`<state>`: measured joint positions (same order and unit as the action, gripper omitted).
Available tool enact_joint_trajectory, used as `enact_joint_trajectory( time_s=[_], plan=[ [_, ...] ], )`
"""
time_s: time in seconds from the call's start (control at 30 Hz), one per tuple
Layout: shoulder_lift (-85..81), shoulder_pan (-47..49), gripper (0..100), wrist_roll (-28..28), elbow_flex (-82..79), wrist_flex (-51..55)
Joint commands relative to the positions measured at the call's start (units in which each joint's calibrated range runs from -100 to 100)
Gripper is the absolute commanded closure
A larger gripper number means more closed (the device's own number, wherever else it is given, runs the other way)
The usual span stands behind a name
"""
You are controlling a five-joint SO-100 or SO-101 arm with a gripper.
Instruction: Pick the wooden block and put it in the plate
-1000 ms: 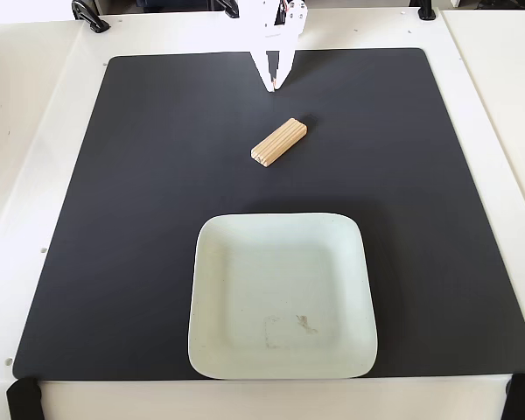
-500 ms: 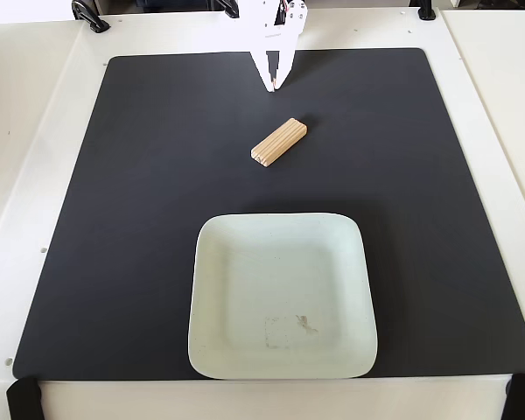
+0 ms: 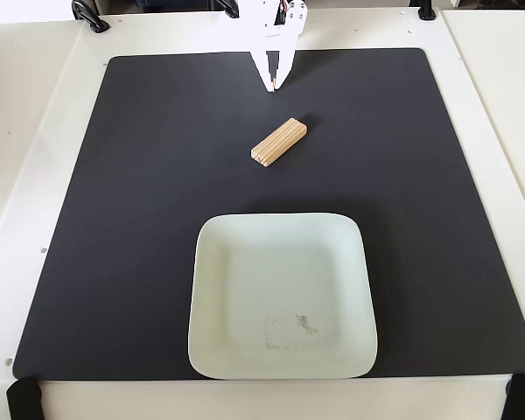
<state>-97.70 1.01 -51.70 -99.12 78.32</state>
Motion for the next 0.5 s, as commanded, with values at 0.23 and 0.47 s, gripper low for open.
enact_joint_trajectory(
  time_s=[0.23,0.47],
  plan=[
    [0.16,0.22,99,0.12,-0.25,0.38],
    [0.84,-0.45,99,0.17,-0.25,0.65]
  ],
)
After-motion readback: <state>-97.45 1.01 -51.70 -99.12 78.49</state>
